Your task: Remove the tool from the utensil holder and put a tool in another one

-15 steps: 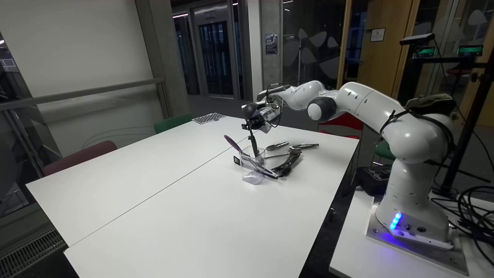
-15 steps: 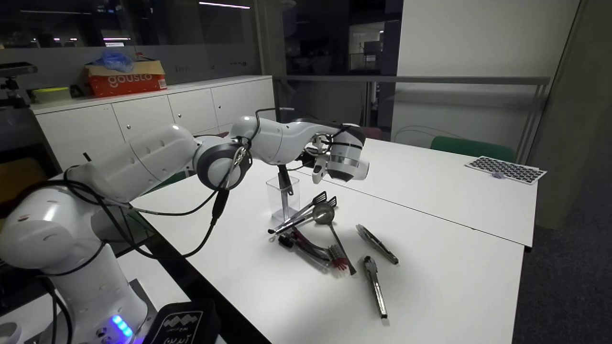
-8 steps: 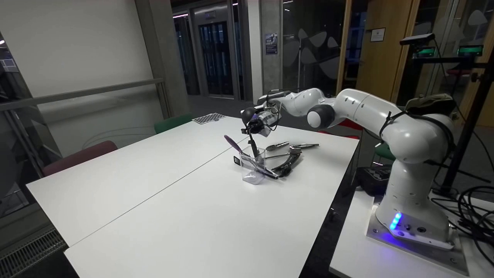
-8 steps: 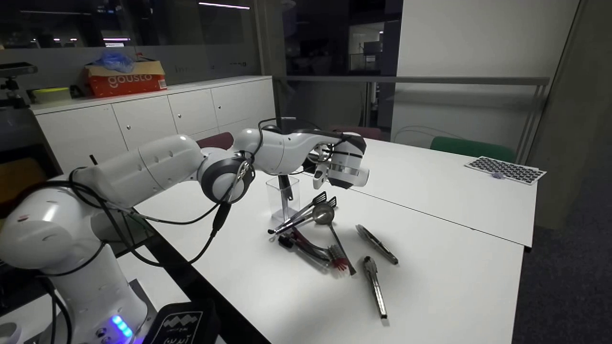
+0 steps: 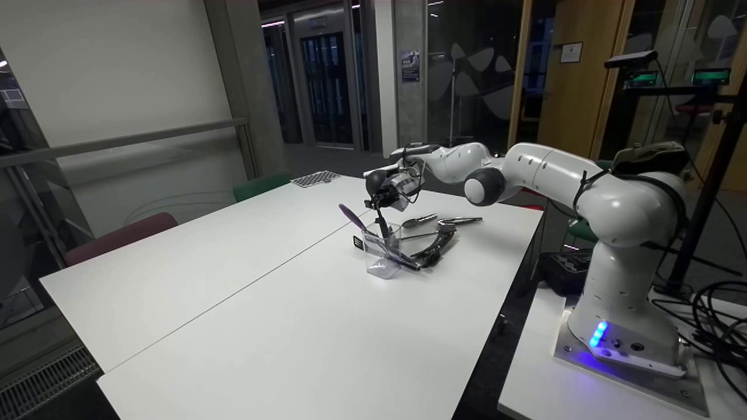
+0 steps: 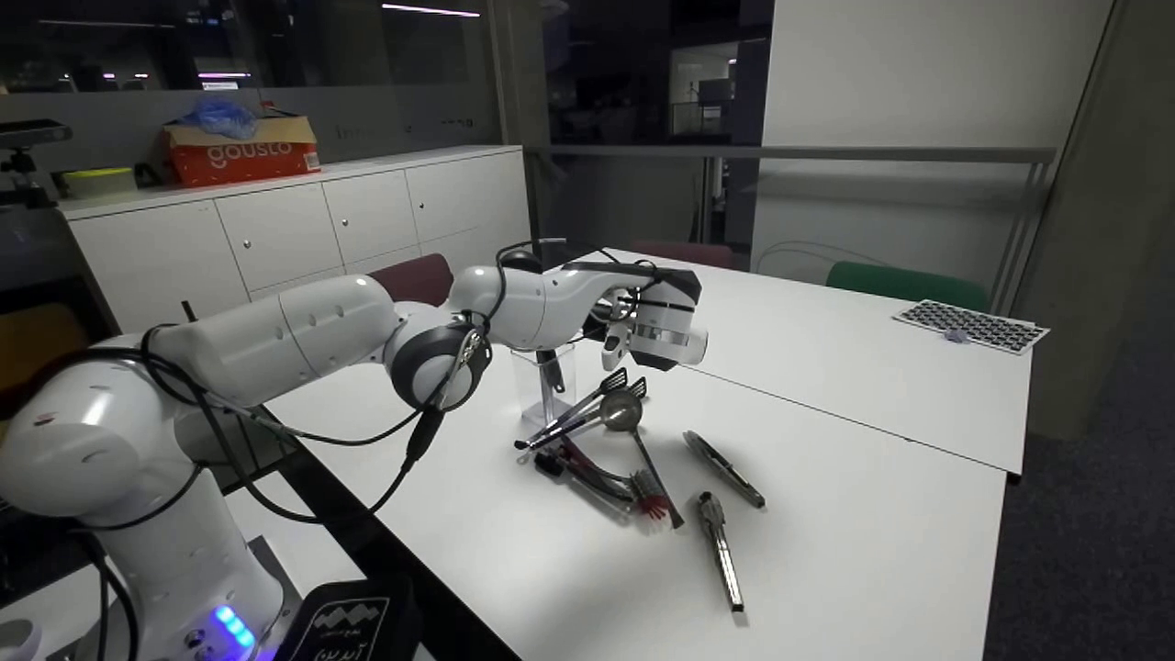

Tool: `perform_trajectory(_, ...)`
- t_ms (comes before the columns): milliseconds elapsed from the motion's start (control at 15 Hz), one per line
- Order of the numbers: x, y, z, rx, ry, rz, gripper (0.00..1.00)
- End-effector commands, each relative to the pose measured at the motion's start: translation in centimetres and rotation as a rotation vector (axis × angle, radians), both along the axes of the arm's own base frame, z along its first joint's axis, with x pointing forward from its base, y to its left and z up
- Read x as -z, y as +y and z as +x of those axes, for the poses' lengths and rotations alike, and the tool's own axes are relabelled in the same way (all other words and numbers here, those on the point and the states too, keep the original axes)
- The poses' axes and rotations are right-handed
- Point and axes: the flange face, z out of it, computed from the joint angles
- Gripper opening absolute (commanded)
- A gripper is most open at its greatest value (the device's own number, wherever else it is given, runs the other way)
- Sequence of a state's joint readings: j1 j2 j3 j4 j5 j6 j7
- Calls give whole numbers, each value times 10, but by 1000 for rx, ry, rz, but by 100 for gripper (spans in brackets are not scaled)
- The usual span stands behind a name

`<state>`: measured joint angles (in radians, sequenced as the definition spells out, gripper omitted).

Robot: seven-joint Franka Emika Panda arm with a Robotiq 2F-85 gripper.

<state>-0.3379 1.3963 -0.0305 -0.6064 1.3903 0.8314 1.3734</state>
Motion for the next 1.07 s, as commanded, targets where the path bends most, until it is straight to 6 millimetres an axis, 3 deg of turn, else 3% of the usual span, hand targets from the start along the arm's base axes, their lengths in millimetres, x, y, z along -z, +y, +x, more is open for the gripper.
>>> perform_trajectory(0,-4,-4,-1,-23,-6,-14,2)
perform_trajectory(667,14,-12,-4,-12,3,-49,2)
perform_trajectory(733,13,-13,-5,-13,5,-54,6)
perform_trajectory(800,13,-13,-5,-15,6,-59,32)
perform_trajectory(867,13,-13,-5,-15,6,-63,34)
perform_trajectory(1000,15,-11,-4,-13,6,-69,48)
